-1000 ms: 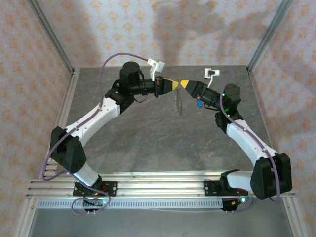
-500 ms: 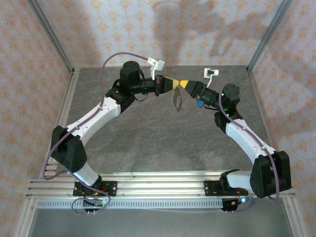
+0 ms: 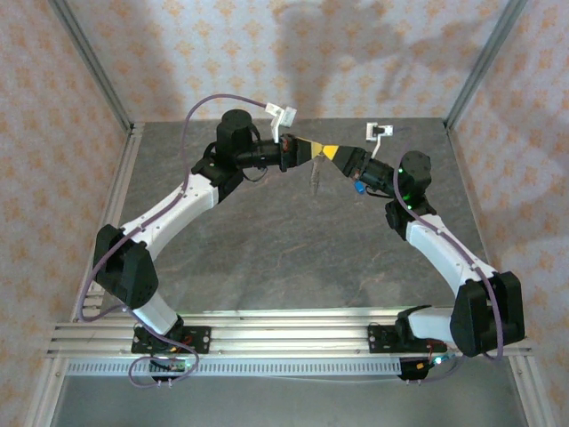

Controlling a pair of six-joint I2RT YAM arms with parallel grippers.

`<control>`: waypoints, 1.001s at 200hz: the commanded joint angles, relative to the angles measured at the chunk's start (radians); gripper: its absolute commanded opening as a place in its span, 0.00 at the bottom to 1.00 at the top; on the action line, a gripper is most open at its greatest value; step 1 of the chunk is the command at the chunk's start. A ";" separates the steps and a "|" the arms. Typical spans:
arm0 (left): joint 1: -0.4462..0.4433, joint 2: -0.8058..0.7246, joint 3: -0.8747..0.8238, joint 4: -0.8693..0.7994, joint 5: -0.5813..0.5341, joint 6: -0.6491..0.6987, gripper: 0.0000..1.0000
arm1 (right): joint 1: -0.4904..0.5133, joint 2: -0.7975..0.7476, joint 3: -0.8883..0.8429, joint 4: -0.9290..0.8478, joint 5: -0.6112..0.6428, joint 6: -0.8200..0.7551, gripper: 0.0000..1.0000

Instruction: Put the keys on the keyring

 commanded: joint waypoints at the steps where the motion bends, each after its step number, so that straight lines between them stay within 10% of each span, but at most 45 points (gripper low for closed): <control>1: 0.005 0.010 0.043 0.074 0.007 -0.028 0.00 | 0.007 -0.008 0.023 0.049 -0.013 -0.010 0.00; 24: 0.006 -0.002 0.051 0.056 -0.076 -0.052 0.00 | 0.007 -0.028 0.025 -0.029 0.045 -0.059 0.00; 53: 0.009 -0.048 -0.003 0.107 -0.245 -0.206 0.37 | 0.007 -0.031 0.037 -0.042 0.109 -0.059 0.00; 78: 0.008 -0.097 -0.044 0.112 -0.335 -0.280 0.48 | 0.006 -0.028 0.045 -0.015 0.149 -0.030 0.00; 200: 0.006 -0.124 -0.069 0.092 -0.388 -0.400 0.50 | 0.009 0.045 0.090 0.205 0.240 0.156 0.00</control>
